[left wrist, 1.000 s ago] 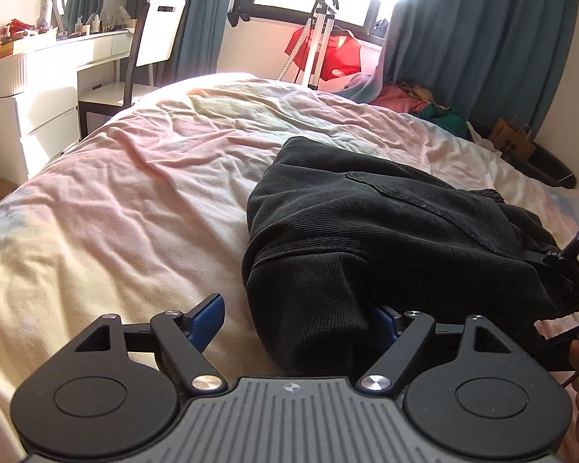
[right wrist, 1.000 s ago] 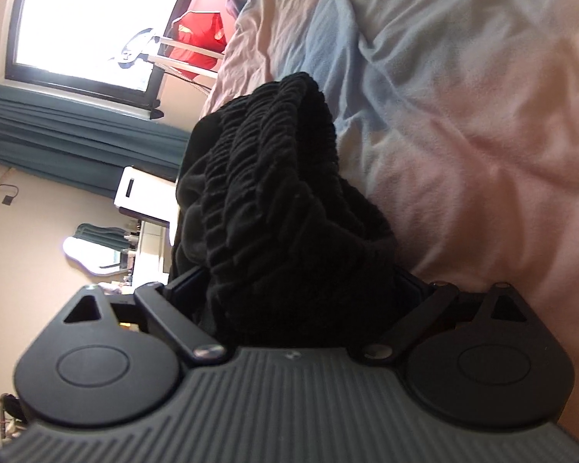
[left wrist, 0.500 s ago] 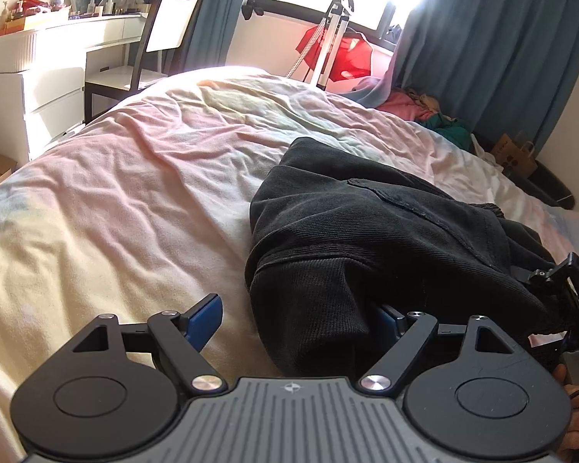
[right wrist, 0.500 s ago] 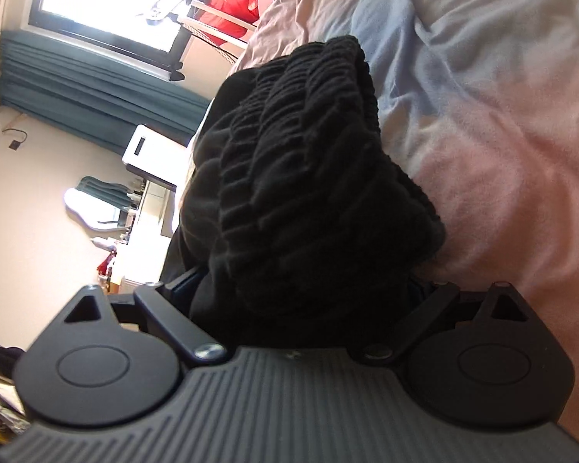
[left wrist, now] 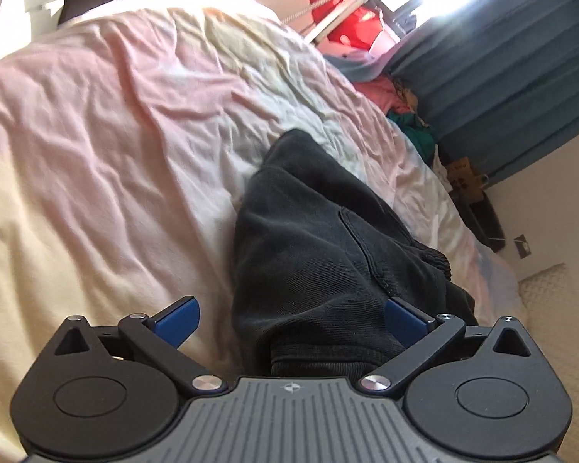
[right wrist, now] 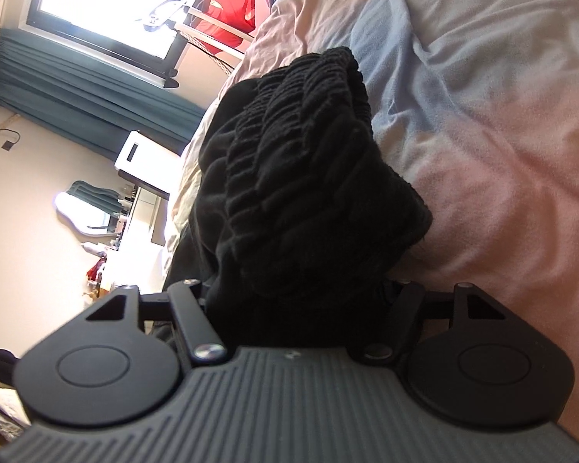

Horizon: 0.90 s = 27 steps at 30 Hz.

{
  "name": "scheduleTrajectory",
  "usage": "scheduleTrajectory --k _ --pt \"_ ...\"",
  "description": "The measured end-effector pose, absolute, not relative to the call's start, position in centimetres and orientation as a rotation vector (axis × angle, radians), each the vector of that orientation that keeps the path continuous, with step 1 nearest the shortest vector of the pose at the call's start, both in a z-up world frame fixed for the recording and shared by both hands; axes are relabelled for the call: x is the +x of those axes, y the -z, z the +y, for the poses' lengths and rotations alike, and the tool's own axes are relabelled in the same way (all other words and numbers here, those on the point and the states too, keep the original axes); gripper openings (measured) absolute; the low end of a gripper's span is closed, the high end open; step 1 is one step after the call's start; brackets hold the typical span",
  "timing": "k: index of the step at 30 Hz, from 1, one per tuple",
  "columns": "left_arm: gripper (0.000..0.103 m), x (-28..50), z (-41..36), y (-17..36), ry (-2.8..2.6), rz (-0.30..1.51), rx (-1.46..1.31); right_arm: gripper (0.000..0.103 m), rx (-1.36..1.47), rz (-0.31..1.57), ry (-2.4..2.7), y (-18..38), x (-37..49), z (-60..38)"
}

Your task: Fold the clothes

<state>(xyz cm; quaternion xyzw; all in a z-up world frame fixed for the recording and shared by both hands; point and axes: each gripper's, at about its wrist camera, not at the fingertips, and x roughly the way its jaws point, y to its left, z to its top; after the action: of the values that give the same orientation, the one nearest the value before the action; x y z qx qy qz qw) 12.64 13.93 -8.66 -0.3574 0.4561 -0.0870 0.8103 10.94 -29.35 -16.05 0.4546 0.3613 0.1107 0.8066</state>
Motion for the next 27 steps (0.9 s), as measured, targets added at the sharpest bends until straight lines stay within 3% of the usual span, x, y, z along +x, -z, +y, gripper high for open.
scheduleTrajectory --k 4,13,22,27 --pt "0.103 16.3 13.7 11.8 0.206 1.060 -0.892 0.070 0.968 0.769 -0.234 16.1 11.1 -29.2" --pt "0.099 17.4 13.2 13.3 0.303 1.031 -0.894 0.070 0.962 0.762 -0.210 15.9 11.0 -28.8" --pt "0.075 17.0 12.7 12.1 0.368 0.989 -0.764 0.069 0.927 0.726 -0.181 15.2 10.6 -28.1" --pt "0.062 16.3 12.3 11.1 0.381 0.964 -0.714 0.063 0.888 0.693 -0.167 14.3 10.1 -27.6"
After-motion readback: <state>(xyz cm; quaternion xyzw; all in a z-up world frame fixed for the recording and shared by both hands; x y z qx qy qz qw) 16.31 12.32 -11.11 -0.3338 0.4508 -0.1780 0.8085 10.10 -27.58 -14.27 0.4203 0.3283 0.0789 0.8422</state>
